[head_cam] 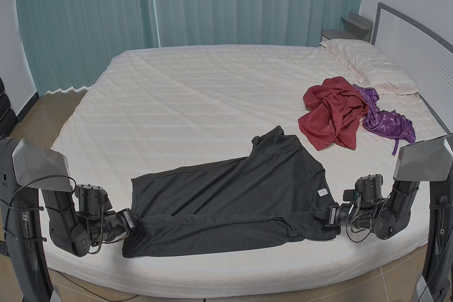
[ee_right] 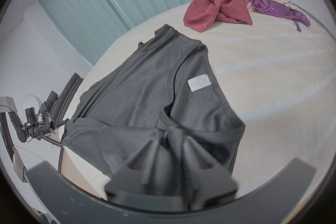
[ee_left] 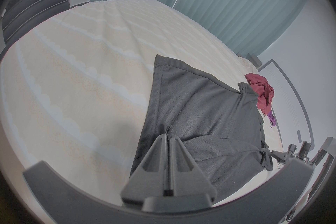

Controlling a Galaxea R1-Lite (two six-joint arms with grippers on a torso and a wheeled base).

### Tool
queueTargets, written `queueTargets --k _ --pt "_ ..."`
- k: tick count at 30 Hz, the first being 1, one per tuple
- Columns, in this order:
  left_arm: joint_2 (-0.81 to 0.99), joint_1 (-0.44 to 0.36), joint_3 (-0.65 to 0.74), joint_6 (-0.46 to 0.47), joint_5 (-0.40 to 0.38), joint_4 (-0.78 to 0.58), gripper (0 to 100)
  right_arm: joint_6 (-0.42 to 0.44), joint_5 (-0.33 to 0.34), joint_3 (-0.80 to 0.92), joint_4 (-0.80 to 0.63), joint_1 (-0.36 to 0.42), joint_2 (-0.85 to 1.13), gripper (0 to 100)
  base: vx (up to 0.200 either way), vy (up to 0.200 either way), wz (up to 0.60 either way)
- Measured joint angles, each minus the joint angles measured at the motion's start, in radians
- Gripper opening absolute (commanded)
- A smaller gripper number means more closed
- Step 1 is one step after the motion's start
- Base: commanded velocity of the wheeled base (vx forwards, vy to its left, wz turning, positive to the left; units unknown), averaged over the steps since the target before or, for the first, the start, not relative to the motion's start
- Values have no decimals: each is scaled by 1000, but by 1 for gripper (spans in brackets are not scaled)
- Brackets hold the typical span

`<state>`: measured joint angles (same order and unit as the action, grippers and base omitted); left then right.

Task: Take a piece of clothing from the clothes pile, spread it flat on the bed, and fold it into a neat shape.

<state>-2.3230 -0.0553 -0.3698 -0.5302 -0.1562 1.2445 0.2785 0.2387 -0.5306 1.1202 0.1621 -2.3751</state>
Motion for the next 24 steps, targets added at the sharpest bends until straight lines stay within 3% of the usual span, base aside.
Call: queueTargets --k 9,24 --pt "0 1 -10 -27 5 1 0 7 2 7 138 -19 -7 0 0 0 0" --pt "-17 21 -22 -35 29 1 0 20 -5 -20 205 -39 -7 0 0 0 0"
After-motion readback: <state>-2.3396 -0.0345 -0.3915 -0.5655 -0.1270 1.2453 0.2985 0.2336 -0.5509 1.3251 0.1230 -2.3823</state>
